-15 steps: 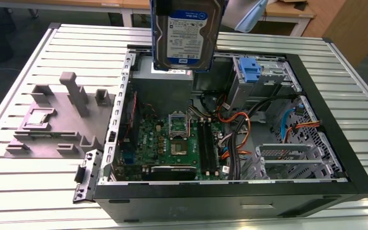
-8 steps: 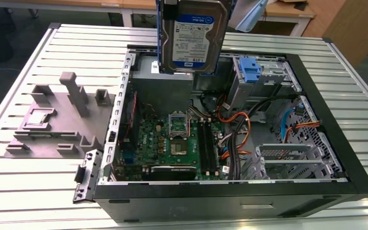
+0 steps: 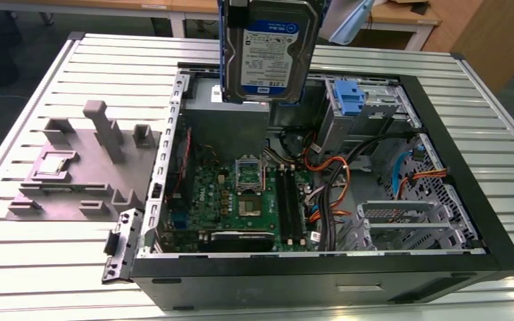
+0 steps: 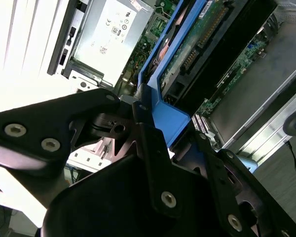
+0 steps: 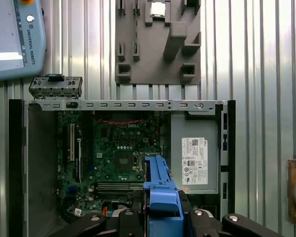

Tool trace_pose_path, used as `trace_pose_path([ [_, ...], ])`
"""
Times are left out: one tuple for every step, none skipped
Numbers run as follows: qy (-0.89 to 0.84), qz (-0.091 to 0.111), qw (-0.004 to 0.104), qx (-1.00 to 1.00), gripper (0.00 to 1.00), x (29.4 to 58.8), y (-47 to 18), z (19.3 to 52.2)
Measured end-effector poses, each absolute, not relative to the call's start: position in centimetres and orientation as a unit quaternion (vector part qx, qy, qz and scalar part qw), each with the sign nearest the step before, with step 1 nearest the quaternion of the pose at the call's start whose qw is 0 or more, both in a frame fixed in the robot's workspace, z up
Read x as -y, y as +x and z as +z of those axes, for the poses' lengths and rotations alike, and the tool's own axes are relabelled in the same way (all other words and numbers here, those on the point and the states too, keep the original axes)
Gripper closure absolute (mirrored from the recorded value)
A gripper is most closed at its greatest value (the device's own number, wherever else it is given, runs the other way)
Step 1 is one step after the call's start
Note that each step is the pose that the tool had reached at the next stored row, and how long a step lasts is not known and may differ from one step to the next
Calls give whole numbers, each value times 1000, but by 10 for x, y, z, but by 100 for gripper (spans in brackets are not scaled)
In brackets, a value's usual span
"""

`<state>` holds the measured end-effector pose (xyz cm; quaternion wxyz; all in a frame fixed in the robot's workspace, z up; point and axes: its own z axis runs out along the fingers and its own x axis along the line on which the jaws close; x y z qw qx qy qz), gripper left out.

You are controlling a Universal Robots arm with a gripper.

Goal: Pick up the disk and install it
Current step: 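Insert the disk into the insertion slot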

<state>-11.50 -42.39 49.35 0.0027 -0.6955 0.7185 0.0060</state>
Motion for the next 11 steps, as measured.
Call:
trace_pose_path([
  [-695, 6, 3, -718, 63, 425, -115, 493],
  [-696, 6, 3, -718, 63, 425, -115, 494],
  [-696, 6, 3, -718, 63, 426, -115, 493],
  [-696, 6, 3, -718, 63, 426, -115, 493],
  [-696, 6, 3, -718, 63, 426, -115, 493],
  [-695, 6, 3, -718, 63, 426, -115, 493],
  [-695, 6, 3, -718, 63, 427, -115, 493],
  [-695, 6, 3, -719, 63, 427, -115, 494],
  [-696, 6, 3, -718, 63, 427, -115, 493],
  [-695, 6, 3, -719, 63, 427, -115, 493],
  [-696, 6, 3, -718, 63, 428, -115, 493],
])
